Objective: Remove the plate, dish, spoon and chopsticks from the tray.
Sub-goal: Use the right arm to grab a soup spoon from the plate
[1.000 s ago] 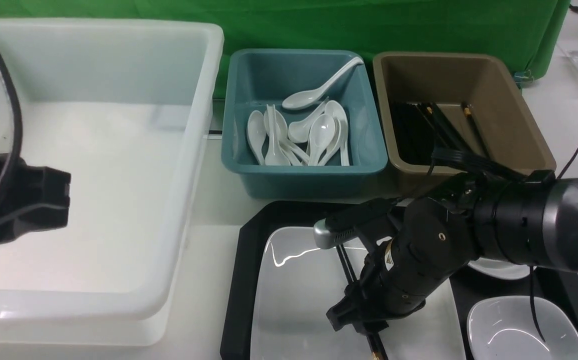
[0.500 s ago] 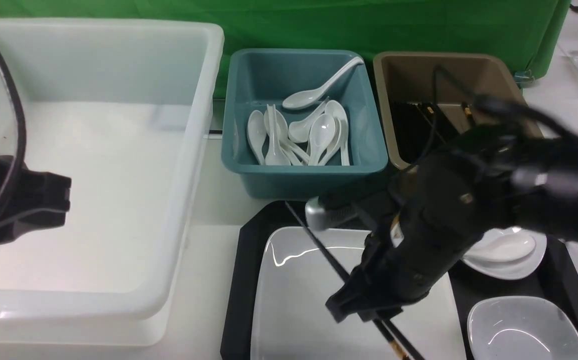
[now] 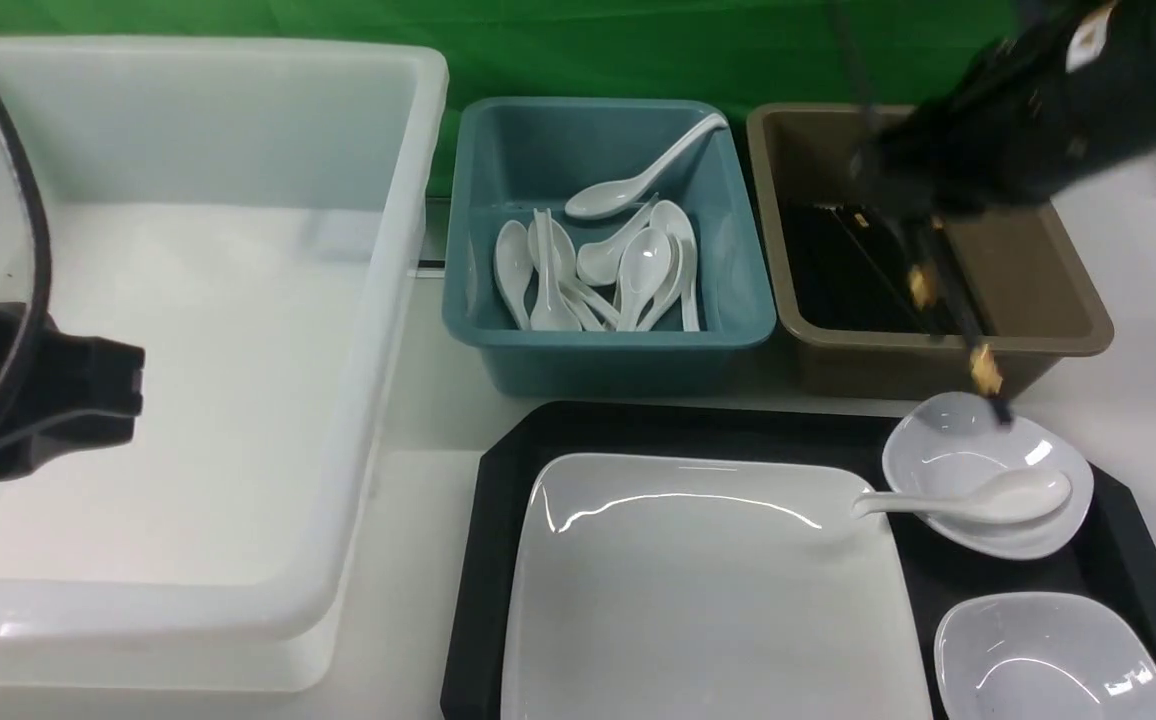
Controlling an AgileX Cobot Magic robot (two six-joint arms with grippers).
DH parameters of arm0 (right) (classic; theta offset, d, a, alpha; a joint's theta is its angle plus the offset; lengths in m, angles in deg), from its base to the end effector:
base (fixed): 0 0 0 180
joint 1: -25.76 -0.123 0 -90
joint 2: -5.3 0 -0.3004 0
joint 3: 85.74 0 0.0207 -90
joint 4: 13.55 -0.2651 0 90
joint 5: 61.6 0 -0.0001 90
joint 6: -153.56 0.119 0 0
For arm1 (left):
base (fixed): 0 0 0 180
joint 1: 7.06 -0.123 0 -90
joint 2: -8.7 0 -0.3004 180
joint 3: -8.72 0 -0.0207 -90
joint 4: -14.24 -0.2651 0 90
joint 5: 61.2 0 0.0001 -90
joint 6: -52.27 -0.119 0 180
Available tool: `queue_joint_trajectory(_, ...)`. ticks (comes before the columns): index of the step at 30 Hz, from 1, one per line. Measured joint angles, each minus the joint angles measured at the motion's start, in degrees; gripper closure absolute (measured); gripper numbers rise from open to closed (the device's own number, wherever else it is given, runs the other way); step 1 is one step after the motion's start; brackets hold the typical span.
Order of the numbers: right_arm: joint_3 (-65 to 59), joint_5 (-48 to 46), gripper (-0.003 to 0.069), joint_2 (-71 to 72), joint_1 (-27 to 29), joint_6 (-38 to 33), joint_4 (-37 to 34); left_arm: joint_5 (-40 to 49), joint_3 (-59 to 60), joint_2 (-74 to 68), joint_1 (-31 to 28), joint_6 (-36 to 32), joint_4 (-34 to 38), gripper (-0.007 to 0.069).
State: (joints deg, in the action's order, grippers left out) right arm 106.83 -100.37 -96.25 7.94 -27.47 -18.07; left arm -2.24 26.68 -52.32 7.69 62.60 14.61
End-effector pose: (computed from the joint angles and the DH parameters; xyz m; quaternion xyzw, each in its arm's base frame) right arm 0.3970 0.1338 0.3700 -0.1304 0.8878 0.0996 0.4301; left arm 0.1839 -0.0491 0.3684 0.0354 0.9327 -0.0810 0.3496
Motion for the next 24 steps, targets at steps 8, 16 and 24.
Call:
queue_joint_trajectory(8,13.42,8.32,0.0523,-17.94,6.54,-2.34,0.41,0.0,0.0,0.0,0.0,-1.4,0.13,0.0615)
queue_joint_trajectory(16,15.1,17.94,0.0523,-28.27,6.72,-5.68,0.41,0.49,0.0,0.0,0.0,-1.6,0.13,0.0615)
queue_joint_trajectory(24,15.22,17.95,0.0359,-29.6,6.72,-6.37,0.92,0.54,0.0,0.0,0.0,-1.6,0.44,0.0615)
